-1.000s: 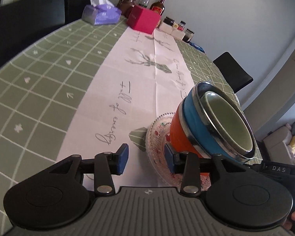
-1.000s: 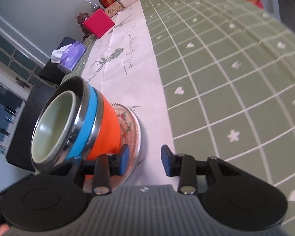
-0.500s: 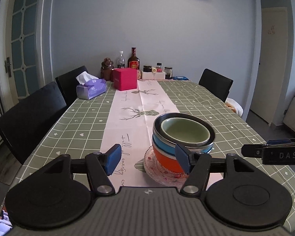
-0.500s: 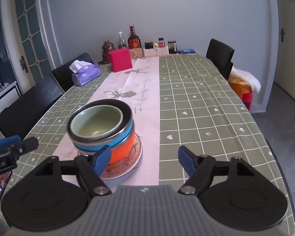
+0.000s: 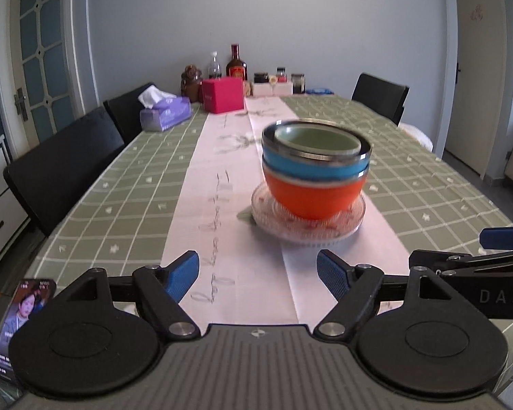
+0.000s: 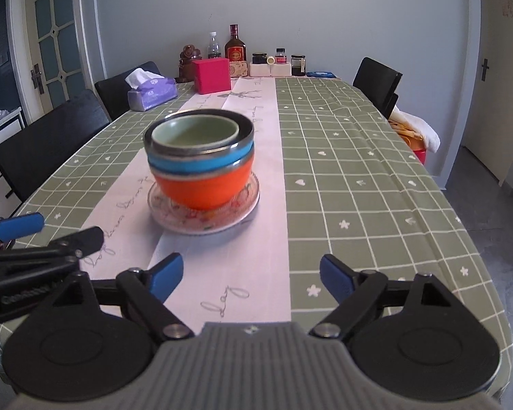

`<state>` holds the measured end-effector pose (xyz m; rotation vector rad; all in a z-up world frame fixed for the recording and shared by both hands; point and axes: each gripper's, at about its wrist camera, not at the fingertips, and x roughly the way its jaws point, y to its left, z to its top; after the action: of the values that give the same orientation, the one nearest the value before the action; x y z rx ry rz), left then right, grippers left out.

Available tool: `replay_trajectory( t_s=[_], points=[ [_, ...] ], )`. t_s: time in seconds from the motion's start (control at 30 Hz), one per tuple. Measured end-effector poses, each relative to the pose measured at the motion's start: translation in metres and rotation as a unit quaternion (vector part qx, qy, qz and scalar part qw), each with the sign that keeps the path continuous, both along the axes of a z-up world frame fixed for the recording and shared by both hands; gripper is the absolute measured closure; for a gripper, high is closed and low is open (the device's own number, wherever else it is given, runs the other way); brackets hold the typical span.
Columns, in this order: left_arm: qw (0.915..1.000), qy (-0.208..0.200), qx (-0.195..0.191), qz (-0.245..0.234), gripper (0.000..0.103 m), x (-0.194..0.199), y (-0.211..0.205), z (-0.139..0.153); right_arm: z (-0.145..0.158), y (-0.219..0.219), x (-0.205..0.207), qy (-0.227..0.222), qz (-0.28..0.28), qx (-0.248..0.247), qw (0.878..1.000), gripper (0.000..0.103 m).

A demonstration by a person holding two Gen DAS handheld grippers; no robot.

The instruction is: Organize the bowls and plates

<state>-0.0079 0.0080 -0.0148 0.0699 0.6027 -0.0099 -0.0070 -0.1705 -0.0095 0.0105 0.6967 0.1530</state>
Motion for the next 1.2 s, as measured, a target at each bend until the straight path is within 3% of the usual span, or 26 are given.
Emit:
replay_trajectory(
  t_s=[0.33, 1.2],
  points=[
    [0.9997, 0.022, 0.01, 0.001, 0.011, -0.003, -0.005, -0.018, -0.011, 0.002, -0.006, -0.001, -0.011, -0.012, 1.0, 0.014],
    [0.9995, 0.029, 0.017, -0.003, 0.011, -0.004, -0.007, -0.019, -0.01, -0.012, -0.013, -0.028, -0.039, 0.021, 0.999, 0.013]
  ],
)
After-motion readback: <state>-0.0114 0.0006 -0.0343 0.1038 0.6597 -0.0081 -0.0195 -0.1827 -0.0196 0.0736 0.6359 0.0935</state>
